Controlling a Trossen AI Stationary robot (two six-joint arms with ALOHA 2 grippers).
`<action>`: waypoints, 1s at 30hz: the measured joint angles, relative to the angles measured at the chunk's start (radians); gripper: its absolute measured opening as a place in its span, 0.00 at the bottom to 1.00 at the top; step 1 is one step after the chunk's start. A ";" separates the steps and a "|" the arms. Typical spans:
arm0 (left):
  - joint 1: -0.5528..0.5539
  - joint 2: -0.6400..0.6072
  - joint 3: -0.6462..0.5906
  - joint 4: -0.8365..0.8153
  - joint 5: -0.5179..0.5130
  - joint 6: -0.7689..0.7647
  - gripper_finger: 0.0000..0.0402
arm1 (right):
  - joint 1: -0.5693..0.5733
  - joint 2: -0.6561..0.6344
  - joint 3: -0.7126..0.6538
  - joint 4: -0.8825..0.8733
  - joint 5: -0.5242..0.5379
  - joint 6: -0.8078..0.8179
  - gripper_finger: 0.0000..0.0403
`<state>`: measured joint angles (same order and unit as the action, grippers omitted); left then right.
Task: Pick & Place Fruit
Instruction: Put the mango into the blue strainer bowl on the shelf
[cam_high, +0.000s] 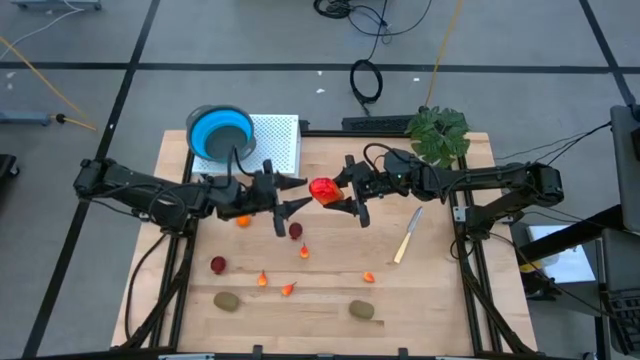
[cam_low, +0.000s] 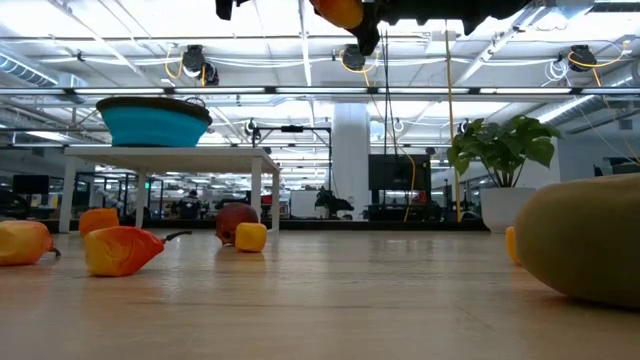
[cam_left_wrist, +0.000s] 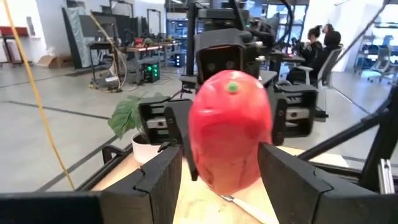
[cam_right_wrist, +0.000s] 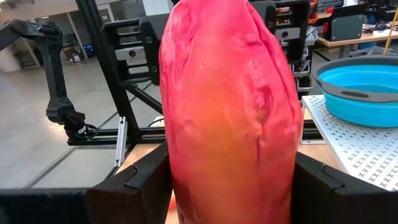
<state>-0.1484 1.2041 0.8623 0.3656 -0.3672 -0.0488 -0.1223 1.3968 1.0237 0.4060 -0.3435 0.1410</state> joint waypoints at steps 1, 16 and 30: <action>0.004 0.000 0.000 0.000 0.000 -0.004 0.52 | 0.000 0.000 0.000 0.001 0.000 0.000 0.56; 0.005 0.000 0.000 0.006 0.079 -0.066 0.52 | 0.000 0.000 0.000 0.012 0.000 0.000 0.56; 0.035 0.000 0.000 0.031 0.049 -0.117 0.59 | -0.001 0.000 0.000 0.009 0.005 0.004 0.56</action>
<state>-0.1135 1.2040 0.8619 0.3966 -0.3181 -0.1662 -0.1230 1.3968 1.0235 0.4147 -0.3387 0.1452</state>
